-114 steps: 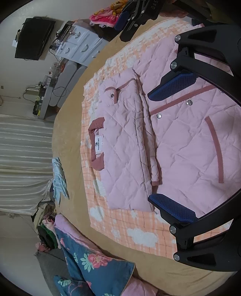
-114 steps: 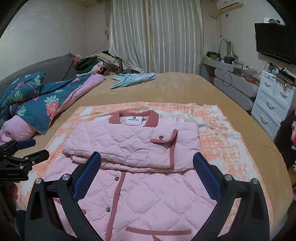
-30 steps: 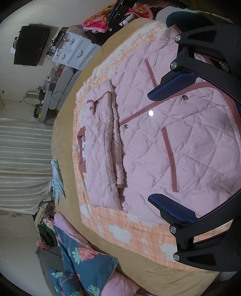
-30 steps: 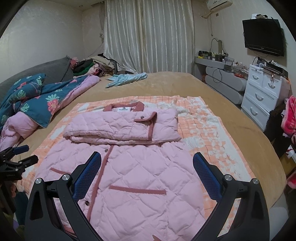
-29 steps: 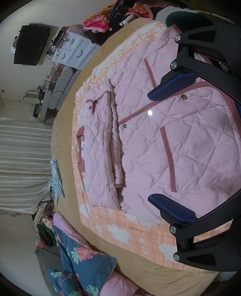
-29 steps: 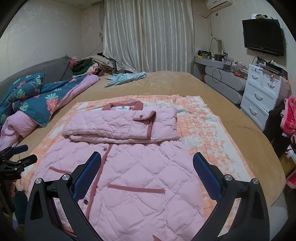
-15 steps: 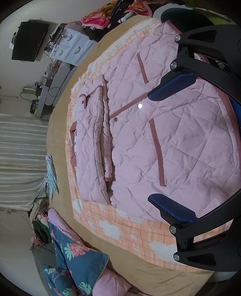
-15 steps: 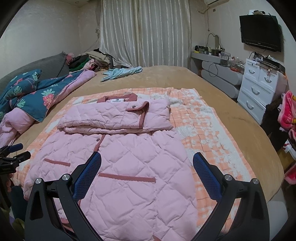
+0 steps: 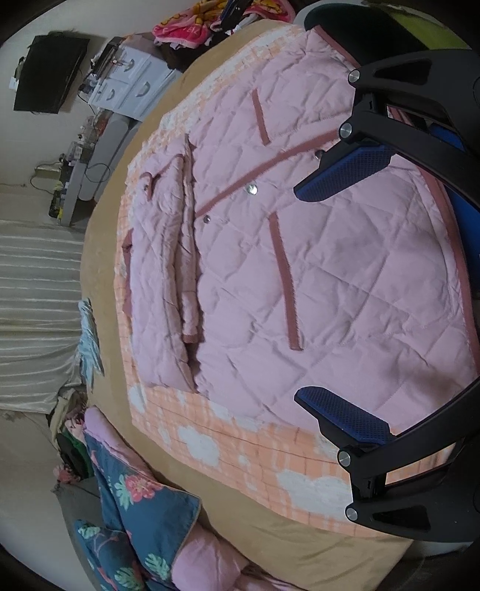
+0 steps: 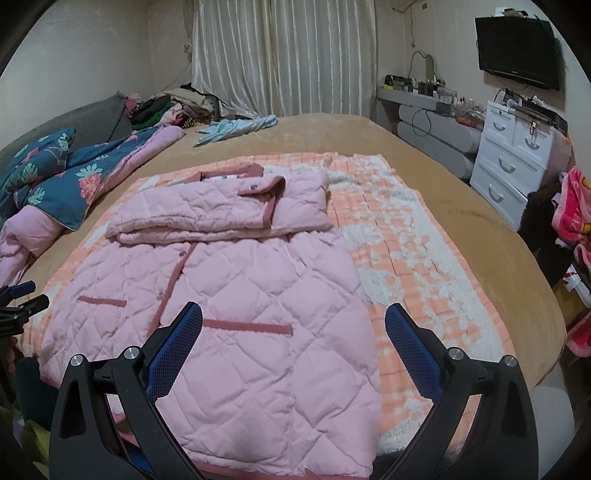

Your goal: Fold large clothes

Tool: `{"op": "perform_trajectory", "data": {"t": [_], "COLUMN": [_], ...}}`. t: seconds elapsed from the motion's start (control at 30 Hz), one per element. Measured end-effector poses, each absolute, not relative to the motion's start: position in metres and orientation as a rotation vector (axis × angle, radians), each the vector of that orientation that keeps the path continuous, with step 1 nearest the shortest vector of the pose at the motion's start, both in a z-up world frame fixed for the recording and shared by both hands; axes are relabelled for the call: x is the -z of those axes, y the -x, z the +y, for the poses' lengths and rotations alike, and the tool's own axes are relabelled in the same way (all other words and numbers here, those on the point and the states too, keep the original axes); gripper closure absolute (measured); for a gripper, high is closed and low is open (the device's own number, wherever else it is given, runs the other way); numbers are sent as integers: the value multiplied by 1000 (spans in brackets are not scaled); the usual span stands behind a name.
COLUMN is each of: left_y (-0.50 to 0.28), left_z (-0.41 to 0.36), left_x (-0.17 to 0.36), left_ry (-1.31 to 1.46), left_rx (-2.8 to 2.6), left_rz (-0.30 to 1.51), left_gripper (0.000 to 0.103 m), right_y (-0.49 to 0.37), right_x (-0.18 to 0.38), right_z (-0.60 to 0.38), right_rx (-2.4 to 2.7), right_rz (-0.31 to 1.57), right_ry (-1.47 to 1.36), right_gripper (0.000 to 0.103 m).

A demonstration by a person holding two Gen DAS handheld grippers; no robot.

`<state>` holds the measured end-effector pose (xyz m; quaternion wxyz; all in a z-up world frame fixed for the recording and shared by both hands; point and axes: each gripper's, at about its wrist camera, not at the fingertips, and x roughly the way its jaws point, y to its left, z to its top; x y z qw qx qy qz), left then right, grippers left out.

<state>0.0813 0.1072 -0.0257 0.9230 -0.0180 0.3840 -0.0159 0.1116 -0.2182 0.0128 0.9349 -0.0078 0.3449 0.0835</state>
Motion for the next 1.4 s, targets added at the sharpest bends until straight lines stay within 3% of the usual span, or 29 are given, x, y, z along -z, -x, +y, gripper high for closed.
{"op": "perform_trajectory", "data": {"t": [0.6, 1.4], "left_y": [-71, -51], "left_z": [128, 159], "left_x": [64, 114], "left_ry": [46, 129], "left_rx": [-15, -27], "left_rz": [873, 988], "left_gripper": [9, 9], "right_y": [-110, -107], "right_x": [28, 106], "right_z": [-244, -260], "right_rx": [-151, -226], "right_rz": [833, 1186], "right_ry": [28, 30], "right_gripper": [4, 4]}}
